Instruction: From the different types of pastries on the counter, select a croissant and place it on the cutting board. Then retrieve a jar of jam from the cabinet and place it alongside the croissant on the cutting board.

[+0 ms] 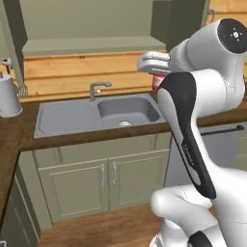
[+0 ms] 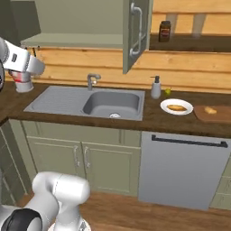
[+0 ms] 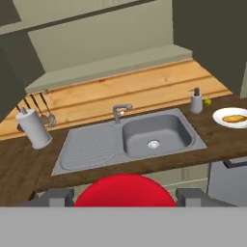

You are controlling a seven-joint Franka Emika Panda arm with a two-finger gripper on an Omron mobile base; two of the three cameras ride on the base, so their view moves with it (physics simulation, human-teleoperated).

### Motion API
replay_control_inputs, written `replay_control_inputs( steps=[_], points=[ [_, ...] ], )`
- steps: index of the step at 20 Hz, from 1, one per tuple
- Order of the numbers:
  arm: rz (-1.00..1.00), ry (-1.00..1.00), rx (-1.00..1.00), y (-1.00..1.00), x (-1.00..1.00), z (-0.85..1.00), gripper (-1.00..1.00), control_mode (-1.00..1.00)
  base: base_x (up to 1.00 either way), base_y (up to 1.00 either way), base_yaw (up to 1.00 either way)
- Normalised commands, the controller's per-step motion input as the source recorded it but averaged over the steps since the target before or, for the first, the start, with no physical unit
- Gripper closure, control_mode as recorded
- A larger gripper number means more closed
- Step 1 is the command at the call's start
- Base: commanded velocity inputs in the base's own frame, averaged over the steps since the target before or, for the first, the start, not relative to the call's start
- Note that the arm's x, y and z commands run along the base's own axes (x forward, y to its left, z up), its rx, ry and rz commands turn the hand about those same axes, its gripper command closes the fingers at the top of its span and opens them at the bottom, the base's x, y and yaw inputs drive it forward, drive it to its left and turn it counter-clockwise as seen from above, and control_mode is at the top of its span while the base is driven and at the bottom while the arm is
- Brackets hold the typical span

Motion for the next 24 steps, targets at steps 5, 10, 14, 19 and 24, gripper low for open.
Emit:
replay_control_inputs(
  steps=[5, 10, 14, 19, 24],
  points=[
    [0.00, 0.00, 0.00, 0.00, 0.00, 0.00, 1.00, 1.00, -0.30, -0.95, -0.06],
    [0.00, 0.00, 0.00, 0.00, 0.00, 0.00, 1.00, 1.00, -0.18, -1.00, -0.07],
    [0.00, 0.00, 0.00, 0.00, 0.00, 0.00, 1.00, 1.00, -0.22, -0.98, -0.06],
    [0.00, 0.00, 0.00, 0.00, 0.00, 0.00, 1.00, 1.00, 0.15, -0.79, -0.04],
    [0.00, 0.00, 0.00, 0.00, 0.00, 0.00, 1.00, 1.00, 0.94, -0.55, 0.00]
  ],
)
